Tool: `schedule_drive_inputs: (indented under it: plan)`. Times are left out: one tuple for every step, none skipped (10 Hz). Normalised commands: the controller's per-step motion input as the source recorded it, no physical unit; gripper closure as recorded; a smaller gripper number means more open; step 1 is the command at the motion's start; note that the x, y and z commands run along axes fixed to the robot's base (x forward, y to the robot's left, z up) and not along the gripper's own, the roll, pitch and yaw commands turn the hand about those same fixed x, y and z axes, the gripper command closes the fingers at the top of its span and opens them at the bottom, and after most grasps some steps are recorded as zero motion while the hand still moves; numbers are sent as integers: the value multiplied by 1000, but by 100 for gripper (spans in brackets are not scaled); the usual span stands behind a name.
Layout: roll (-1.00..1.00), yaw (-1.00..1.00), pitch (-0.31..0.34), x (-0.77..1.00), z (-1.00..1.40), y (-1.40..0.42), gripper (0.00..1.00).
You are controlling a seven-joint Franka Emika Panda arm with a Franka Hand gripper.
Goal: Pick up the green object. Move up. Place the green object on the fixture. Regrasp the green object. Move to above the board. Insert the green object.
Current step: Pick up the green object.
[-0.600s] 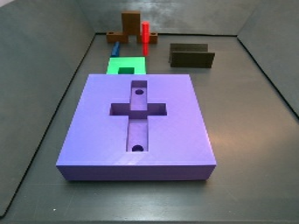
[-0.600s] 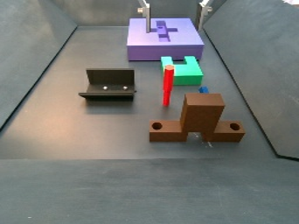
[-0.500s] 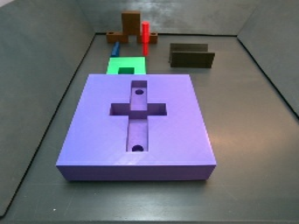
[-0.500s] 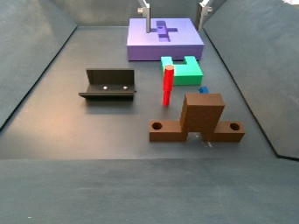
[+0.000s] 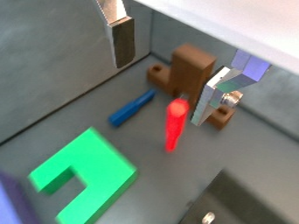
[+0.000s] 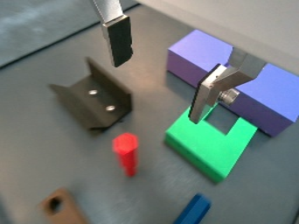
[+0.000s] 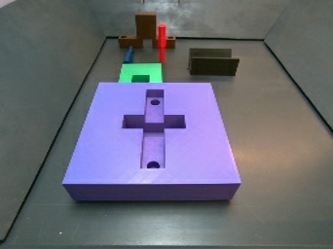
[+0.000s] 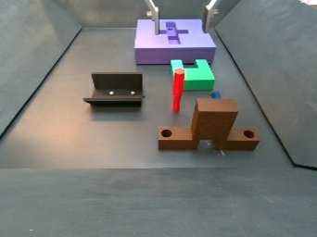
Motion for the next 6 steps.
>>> schedule_drive_inputs:
  plan:
    - [0, 0, -11, 120, -634, -769, 0]
    - [-76, 57, -86, 0, -763, -480, 0]
    - [-27, 63, -61, 54, -697, -580, 0]
    - [-1, 31, -53, 74, -726, -489, 0]
    - [0, 66, -61, 0, -740, -386, 0]
    - [0, 189, -29, 0, -626, -434, 0]
